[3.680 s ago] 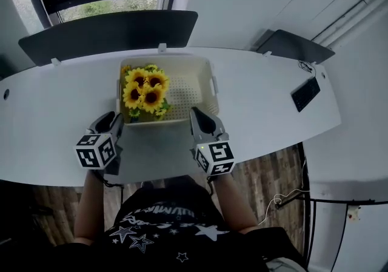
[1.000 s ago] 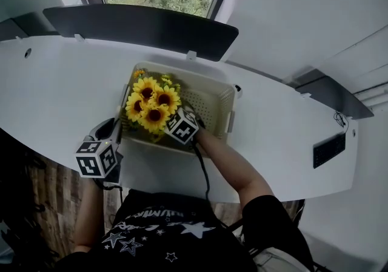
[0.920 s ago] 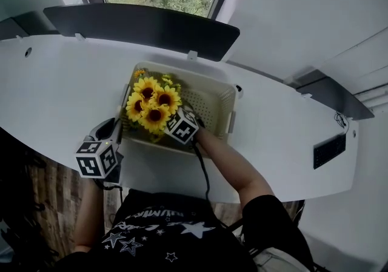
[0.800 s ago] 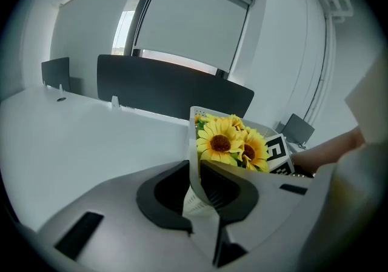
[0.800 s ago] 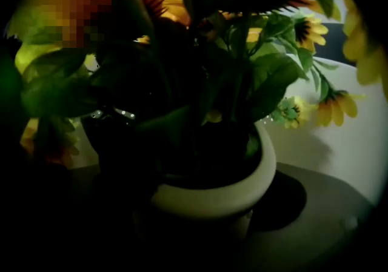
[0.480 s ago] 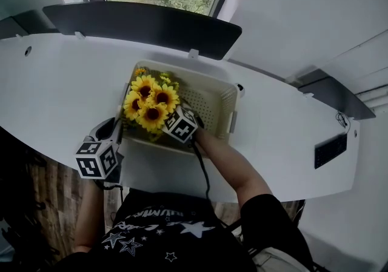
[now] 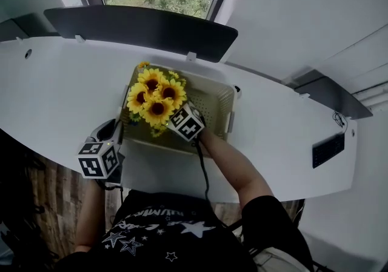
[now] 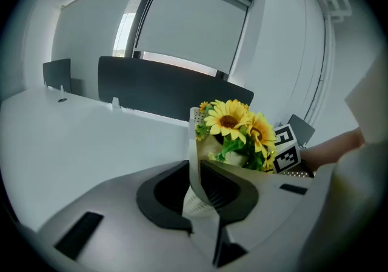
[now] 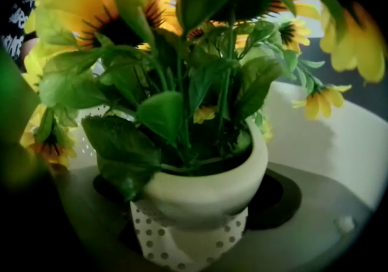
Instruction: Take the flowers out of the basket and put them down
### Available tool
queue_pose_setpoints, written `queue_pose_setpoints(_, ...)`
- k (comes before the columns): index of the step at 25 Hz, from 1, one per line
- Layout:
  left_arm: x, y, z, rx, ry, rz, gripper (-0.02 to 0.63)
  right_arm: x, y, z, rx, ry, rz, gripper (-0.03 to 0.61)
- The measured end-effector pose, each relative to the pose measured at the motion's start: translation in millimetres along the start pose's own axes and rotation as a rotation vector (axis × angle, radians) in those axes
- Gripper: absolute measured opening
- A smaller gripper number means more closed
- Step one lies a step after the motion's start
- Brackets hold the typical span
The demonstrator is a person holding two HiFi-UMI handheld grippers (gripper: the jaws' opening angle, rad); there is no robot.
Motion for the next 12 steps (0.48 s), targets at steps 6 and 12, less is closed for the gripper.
queue_pose_setpoints(6,-1,-1,2,-0.004,-0.015,0.0,0.063,-25,21,0,0.002,-0.042,0.084,0.531)
queue_pose_setpoints(12,-3,-4,4,-0.016,-0.026,0.015,0.063,-48,43,-6,0.02,-0.06,0.163,0.531)
Point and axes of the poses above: the fingertips, and each gripper's own axes: x forward along the fingers, z to its right, y out of its top, the point moved 5 cm from there along -x, backward along the fingers, and after that the axes turned 13 degrees about y, right-handed, at the moved point
